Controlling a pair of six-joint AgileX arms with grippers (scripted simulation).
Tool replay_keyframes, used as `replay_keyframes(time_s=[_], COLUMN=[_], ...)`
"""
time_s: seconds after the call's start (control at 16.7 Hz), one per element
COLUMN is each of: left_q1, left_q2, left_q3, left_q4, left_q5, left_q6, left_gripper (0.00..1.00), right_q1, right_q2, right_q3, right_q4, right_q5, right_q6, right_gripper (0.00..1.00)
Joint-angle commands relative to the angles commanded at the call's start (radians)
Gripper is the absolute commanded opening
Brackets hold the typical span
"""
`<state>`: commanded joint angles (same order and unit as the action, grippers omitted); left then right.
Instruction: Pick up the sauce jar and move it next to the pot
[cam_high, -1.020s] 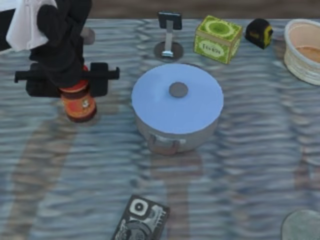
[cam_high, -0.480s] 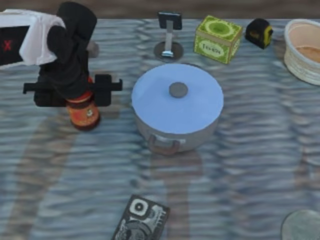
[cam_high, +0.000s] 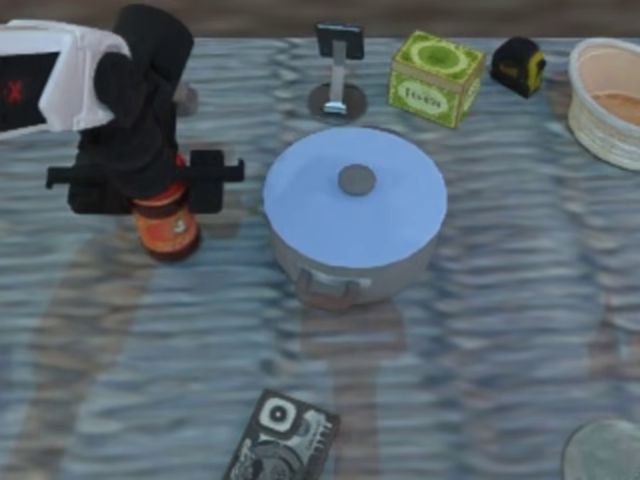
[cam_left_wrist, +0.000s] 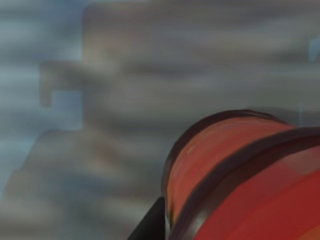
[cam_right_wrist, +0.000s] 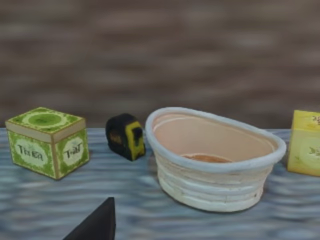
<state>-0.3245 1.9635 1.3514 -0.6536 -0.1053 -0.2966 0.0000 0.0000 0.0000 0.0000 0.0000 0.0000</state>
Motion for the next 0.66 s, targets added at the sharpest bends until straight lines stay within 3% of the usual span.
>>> replay_keyframes(time_s=[0.3,0.66], left_q1=[0.000,0.000], left_q2=[0.000,0.000], left_q3=[0.000,0.000], left_q4=[0.000,0.000], left_q5=[0.000,0.000], left_q6=[0.000,0.000], left_gripper=[0.98,1.00], right_q1=[0.000,0.000], right_q2=[0.000,0.000], right_q3=[0.000,0.000], right_q4=[0.000,0.000], right_q5=[0.000,0.000], right_q6=[0.000,0.000], right_gripper=[1.00,1.00])
